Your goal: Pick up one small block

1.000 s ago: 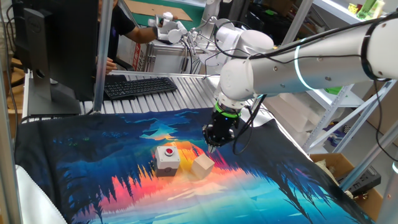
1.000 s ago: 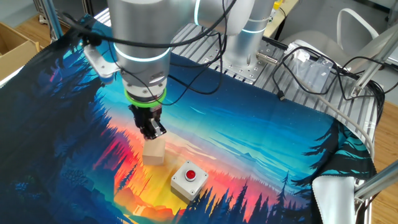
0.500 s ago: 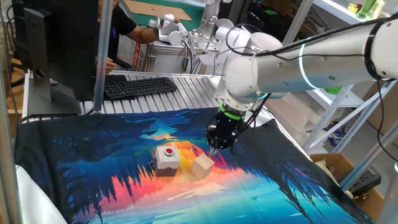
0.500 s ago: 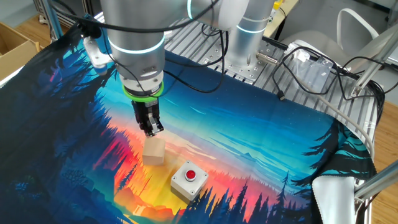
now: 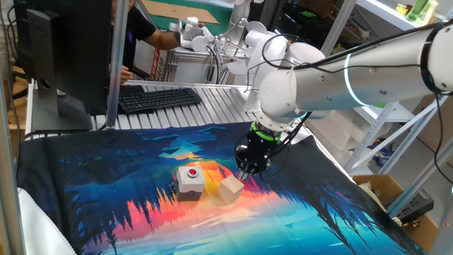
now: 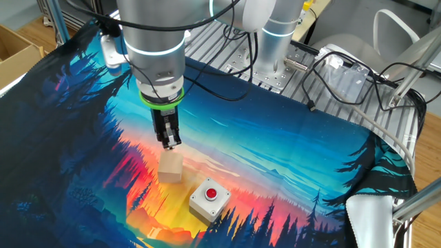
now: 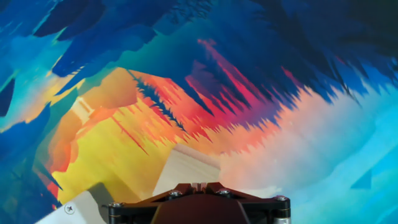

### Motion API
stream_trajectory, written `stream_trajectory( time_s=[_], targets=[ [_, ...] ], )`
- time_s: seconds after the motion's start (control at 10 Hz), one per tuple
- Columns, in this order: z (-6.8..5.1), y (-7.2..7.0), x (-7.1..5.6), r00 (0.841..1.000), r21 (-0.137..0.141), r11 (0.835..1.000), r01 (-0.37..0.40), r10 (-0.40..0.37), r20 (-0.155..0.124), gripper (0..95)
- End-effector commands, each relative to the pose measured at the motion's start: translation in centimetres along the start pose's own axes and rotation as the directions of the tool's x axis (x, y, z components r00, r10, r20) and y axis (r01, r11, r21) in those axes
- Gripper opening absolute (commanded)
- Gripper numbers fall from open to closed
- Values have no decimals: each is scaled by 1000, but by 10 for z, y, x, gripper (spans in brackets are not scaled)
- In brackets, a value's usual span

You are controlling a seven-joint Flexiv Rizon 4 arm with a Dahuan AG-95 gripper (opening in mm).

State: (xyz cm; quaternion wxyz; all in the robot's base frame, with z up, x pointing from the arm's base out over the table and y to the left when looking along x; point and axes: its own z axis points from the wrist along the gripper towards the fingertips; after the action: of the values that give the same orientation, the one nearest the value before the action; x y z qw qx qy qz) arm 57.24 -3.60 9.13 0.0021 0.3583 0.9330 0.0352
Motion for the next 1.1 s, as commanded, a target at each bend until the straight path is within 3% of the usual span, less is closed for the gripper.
stream_trajectory(
  time_s=[0.1,0.4,1.1],
  targets=[
    [-1,1,1,1000,7,1000,6,-6,-5,380],
    [0,4,3,1000,6,1000,-11,11,-10,950],
    [11,7,2,1000,8,1000,-27,27,-5,950]
  ],
)
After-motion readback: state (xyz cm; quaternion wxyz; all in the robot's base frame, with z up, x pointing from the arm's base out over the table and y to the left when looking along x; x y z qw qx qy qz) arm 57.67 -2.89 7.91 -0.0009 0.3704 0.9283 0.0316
